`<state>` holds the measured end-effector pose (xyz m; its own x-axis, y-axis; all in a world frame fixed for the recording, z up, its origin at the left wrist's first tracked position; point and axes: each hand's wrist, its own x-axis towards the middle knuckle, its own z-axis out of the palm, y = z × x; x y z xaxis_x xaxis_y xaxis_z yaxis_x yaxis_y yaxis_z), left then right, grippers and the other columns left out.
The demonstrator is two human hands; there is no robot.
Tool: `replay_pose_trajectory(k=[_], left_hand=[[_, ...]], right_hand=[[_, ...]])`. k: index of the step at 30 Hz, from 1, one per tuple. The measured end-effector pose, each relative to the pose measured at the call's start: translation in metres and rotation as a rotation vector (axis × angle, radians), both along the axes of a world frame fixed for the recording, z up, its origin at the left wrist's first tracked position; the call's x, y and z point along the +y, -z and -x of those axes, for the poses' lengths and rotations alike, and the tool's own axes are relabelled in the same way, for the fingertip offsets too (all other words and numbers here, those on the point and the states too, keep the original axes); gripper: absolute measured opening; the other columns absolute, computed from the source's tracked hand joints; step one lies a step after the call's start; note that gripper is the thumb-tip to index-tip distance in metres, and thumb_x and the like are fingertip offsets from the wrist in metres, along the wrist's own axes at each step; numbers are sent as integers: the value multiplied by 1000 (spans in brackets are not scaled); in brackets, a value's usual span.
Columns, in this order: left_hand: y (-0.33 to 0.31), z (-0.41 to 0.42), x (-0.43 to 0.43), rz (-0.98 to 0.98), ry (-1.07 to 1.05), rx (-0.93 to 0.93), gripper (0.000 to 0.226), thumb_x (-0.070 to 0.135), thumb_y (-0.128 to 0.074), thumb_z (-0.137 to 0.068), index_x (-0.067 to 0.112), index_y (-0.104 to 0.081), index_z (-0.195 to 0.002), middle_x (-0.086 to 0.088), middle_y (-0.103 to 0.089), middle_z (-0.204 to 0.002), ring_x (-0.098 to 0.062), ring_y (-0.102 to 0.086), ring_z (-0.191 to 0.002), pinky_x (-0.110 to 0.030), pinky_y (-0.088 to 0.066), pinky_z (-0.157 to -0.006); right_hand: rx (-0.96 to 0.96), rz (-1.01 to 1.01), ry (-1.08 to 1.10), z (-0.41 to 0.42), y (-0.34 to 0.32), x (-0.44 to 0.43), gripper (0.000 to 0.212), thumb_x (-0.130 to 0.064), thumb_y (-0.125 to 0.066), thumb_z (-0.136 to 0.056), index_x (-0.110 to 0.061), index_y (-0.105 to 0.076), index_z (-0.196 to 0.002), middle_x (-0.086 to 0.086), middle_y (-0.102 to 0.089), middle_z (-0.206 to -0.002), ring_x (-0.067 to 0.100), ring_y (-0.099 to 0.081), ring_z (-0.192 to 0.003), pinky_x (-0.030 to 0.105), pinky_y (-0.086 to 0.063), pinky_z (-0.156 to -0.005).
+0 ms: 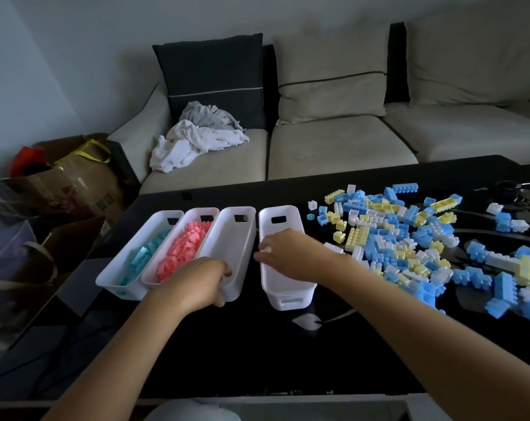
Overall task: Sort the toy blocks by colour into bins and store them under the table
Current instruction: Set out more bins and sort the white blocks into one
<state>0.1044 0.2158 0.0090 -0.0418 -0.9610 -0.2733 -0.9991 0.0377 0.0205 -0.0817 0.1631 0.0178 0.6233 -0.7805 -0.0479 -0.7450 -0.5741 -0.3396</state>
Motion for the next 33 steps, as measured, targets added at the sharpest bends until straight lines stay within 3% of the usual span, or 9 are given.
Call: replay_pose_trajectory(k=[2, 5, 10, 17, 22, 27, 28, 30, 33], left_hand=[[-4, 8, 4, 140, 27, 77, 62, 35, -73, -78, 28, -48, -134, 4, -55, -128, -13, -53, -114, -28, -42, -98], [-9, 30, 3, 359, 192, 174, 54, 45, -70, -79, 31, -55, -128, 13, -55, -122, -5, -50, -114, -20, -39, -93], [0, 60, -1, 240, 279, 275, 22, 40, -64, -86, 25, -74, -100, 12, -68, -98, -2, -62, -87, -15, -45, -81], [-15, 61, 7, 238, 336, 347, 17, 34, -63, -88, 29, -75, -99, 15, -72, -96, 1, -63, -84, -6, -43, -81], [-19, 59, 6, 361, 436, 306, 15, 31, -66, -86, 27, -74, -98, 10, -72, -91, -6, -64, -84, -28, -51, -90], [-18, 62, 4, 747, 469, 381, 24, 29, -62, -84, 14, -72, -100, 2, -71, -94, -13, -65, -88, -33, -55, -81], [-15, 62, 4, 822, 420, 404, 34, 35, -58, -84, 12, -68, -108, 0, -69, -104, -14, -64, -96, -29, -52, -87], [-9, 61, 3, 871, 307, 437, 52, 45, -60, -80, 10, -58, -119, -2, -62, -118, -12, -57, -109, -22, -45, -93], [10, 60, 4, 681, 264, 427, 64, 62, -59, -72, 15, -58, -114, 1, -59, -115, -10, -52, -110, -17, -36, -96]], right_hand=[[33, -100, -162, 29, -8, 1, 48, -48, -57, -88, -18, -59, -125, -4, -61, -119, 11, -56, -109, 27, -45, -95], [205, -117, -266, 58, -4, 4, 41, -41, -65, -85, -22, -62, -121, -8, -60, -119, 2, -51, -107, 22, -40, -99], [308, 157, -302, 57, 21, 7, 26, -29, -48, -96, -17, -64, -113, 4, -64, -112, 21, -57, -106, 39, -47, -94], [69, 165, -311, 58, 20, 8, 17, -26, -64, -87, -13, -63, -97, 0, -59, -94, 14, -52, -90, 29, -45, -84], [-40, 262, -323, 55, 17, 1, 20, -25, -76, -77, -12, -60, -80, -8, -48, -76, 9, -42, -77, 21, -36, -75], [-291, 125, -186, 66, 5, -4, 25, -30, -71, -81, -7, -61, -82, 6, -64, -80, 22, -62, -81, 14, -25, -110], [-337, 114, -132, 71, 1, -3, 23, -28, -69, -82, -7, -61, -83, 6, -64, -83, 20, -63, -82, 18, -33, -108], [-425, 117, 6, 83, -9, -2, 22, -26, -69, -83, -6, -60, -85, 1, -61, -85, 5, -60, -77, 16, -50, -78], [-712, 23, 176, 104, -17, -9, 31, -22, -70, -81, 3, -54, -80, 6, -53, -70, 2, -45, -55, 12, -37, -53]])
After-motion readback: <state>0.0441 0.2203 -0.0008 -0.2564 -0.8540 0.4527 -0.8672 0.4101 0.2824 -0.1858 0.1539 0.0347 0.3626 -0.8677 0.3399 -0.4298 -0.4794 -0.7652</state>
